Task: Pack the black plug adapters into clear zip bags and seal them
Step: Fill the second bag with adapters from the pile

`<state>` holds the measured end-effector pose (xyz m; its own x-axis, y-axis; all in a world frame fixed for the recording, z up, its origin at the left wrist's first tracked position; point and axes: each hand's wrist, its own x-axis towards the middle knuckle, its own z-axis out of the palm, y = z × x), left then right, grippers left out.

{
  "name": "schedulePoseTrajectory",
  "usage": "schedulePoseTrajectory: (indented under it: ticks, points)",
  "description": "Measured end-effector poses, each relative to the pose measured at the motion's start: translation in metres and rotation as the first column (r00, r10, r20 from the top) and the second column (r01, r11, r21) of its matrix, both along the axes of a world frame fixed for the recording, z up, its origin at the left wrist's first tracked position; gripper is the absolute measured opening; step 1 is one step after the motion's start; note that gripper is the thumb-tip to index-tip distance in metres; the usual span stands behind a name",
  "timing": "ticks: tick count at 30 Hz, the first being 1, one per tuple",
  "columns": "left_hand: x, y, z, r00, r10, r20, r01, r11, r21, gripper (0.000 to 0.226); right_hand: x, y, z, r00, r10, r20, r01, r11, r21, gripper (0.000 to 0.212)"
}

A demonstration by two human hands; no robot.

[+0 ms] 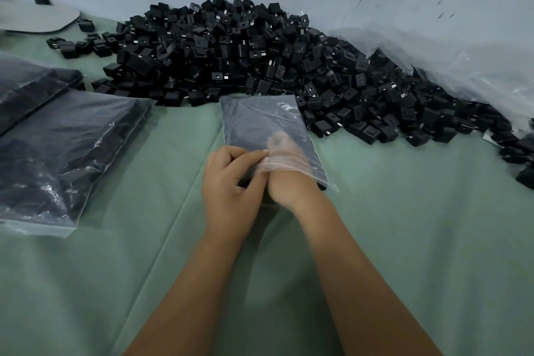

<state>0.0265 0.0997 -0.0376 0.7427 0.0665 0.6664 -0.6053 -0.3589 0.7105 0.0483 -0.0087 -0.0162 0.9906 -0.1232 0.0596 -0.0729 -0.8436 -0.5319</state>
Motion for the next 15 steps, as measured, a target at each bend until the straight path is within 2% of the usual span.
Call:
schedulePoseTrajectory:
  ticks: [1,3,5,9,13,15]
  points:
    - [0.0,-0.001,0.0,1.0,-0.006,0.004,0.006,1.0,0.001,0.022,0.007,-0.002,0.0,0.998,-0.051,-0.028,0.052,0.998,0.027,0.025]
    - [0.0,-0.002,-0.001,1.0,-0.02,0.019,0.02,1.0,0.0,0.02,0.024,-0.002,0.004,0.984,-0.105,-0.146,0.09,0.99,-0.106,0.061]
    - [0.001,-0.002,-0.002,0.999,-0.031,0.027,0.031,1.0,0.002,0.019,0.042,0.0,0.004,0.976,-0.142,-0.165,0.101,0.967,-0.235,0.073]
    - [0.001,-0.002,-0.003,0.999,-0.042,0.017,0.042,0.999,-0.006,0.018,0.065,0.007,0.001,0.983,-0.185,-0.002,0.179,0.952,-0.249,0.063]
    - [0.002,-0.002,-0.002,0.999,-0.053,-0.008,0.053,0.998,-0.014,0.016,0.075,0.009,0.002,0.999,-0.044,0.017,0.047,0.956,-0.289,0.046]
    - [0.003,-0.002,-0.002,0.998,-0.051,-0.023,0.051,0.999,-0.006,0.015,0.072,0.005,0.003,1.0,0.003,-0.005,-0.005,0.958,-0.286,0.047]
